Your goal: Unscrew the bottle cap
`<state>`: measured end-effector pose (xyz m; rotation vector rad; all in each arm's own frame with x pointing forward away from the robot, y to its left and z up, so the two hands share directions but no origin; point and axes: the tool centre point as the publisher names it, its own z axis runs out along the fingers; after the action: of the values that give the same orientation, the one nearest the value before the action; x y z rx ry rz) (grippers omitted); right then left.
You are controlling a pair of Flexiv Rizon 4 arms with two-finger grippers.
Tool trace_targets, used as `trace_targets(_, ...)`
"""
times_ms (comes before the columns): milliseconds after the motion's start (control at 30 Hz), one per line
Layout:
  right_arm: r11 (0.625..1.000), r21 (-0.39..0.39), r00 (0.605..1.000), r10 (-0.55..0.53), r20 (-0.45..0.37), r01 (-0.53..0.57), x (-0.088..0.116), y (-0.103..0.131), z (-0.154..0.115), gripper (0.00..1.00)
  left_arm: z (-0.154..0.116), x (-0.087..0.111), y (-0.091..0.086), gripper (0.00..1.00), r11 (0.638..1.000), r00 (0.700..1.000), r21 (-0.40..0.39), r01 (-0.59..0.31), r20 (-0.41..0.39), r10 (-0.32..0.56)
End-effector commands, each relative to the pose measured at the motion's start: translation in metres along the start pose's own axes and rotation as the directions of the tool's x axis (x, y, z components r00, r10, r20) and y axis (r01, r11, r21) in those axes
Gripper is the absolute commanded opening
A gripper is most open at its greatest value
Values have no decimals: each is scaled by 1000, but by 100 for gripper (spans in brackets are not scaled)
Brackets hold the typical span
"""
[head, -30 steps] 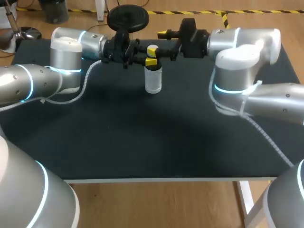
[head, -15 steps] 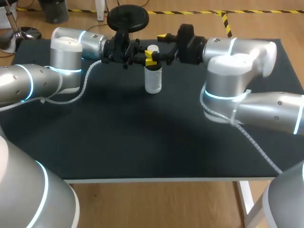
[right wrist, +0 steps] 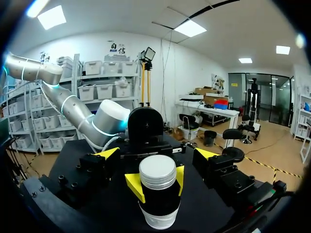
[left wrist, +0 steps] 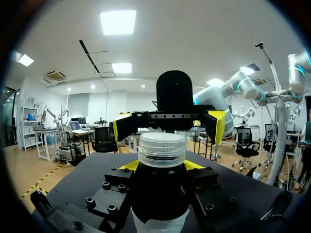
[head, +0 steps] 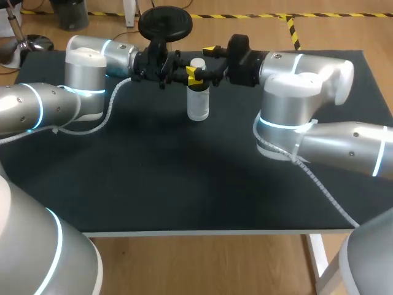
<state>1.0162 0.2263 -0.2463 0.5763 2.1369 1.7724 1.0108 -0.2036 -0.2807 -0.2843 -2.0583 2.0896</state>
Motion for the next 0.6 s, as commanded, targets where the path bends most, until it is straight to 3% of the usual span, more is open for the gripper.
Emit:
trace_targets(33,1000,-6,1000,0,10,0,1,-2,5,100,0,-3,1,0,1000,1000,2,1,-7,-1)
trace_targets(267,1000,-5,1000,2,17,-2,0,-2,5,100,0,-3,1,0,1000,1000,2,1,-7,-1)
trace_targets(333,1000,-3,1000,4,19,-3,-1,-2,5,68,0,-3,1,0,1000,1000,2,1,-7,-1)
trace_targets(367,1000,-3,1000,4,20,-4,-1,-2,5,58,0,-3,1,0,1000,1000,2,1,-7,-1)
trace_targets(500,1000,-2,1000,8,22,-8,-2,-3,6,44,0,-3,1,0,1000,1000,2,1,-7,-1)
trace_targets(567,1000,-2,1000,11,23,-11,-2,-3,6,29,0,-3,1,0,1000,1000,2,1,-7,-1)
trace_targets(600,1000,-2,1000,12,24,-12,-2,-3,6,27,0,-3,1,0,1000,1000,2,1,-7,-1)
